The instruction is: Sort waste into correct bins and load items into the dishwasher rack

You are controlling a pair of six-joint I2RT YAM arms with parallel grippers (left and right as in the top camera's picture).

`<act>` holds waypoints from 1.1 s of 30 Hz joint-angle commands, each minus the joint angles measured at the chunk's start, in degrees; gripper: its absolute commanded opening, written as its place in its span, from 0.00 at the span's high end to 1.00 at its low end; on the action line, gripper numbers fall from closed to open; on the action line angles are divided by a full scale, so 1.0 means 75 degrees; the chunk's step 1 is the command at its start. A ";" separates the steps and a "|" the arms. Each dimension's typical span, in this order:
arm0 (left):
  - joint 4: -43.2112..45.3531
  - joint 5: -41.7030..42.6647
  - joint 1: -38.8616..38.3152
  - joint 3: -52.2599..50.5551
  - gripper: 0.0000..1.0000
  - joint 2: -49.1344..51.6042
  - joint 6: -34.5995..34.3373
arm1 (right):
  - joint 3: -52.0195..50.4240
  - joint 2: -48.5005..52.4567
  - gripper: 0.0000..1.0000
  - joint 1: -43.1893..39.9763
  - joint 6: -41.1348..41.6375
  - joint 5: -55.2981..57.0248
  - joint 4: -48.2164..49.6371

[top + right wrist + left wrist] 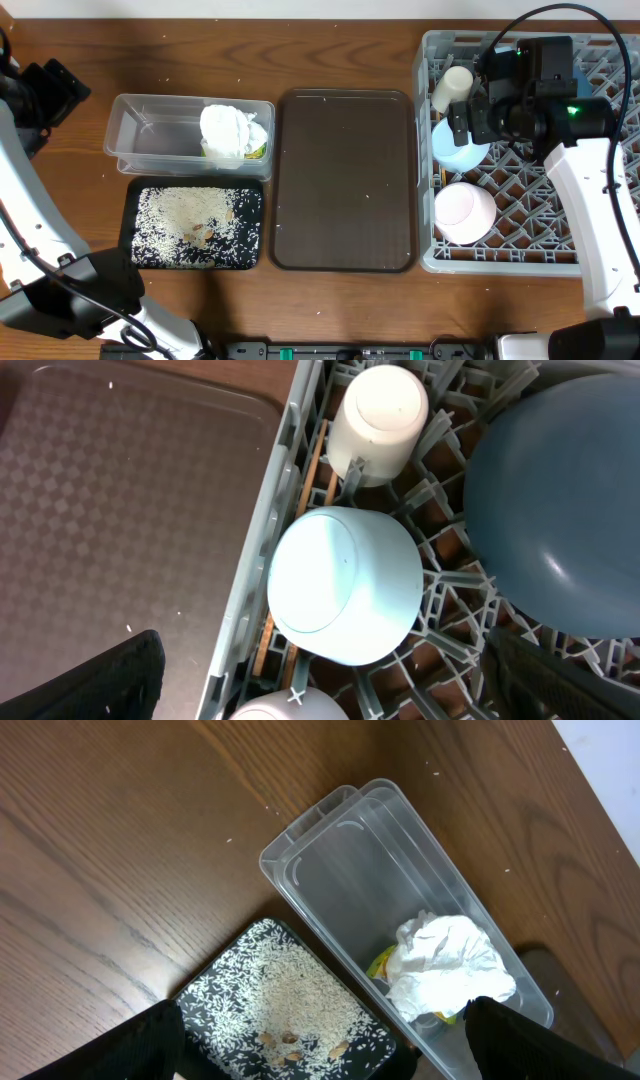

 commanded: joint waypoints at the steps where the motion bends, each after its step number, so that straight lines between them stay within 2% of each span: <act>1: -0.0026 -0.0044 0.0038 0.0041 0.08 0.0055 -0.0012 | 0.0003 0.0058 0.01 0.0102 -0.0006 -0.0009 -0.0012; 21: -0.0026 -0.0044 0.0038 0.0041 0.08 0.0055 -0.0012 | 0.0000 -0.0271 0.01 0.0102 -0.0012 0.0076 -0.0041; 33: -0.0026 -0.0044 0.0038 0.0041 0.08 0.0055 -0.0012 | 0.0000 -0.2903 0.01 0.0108 -0.0189 0.0501 -0.0009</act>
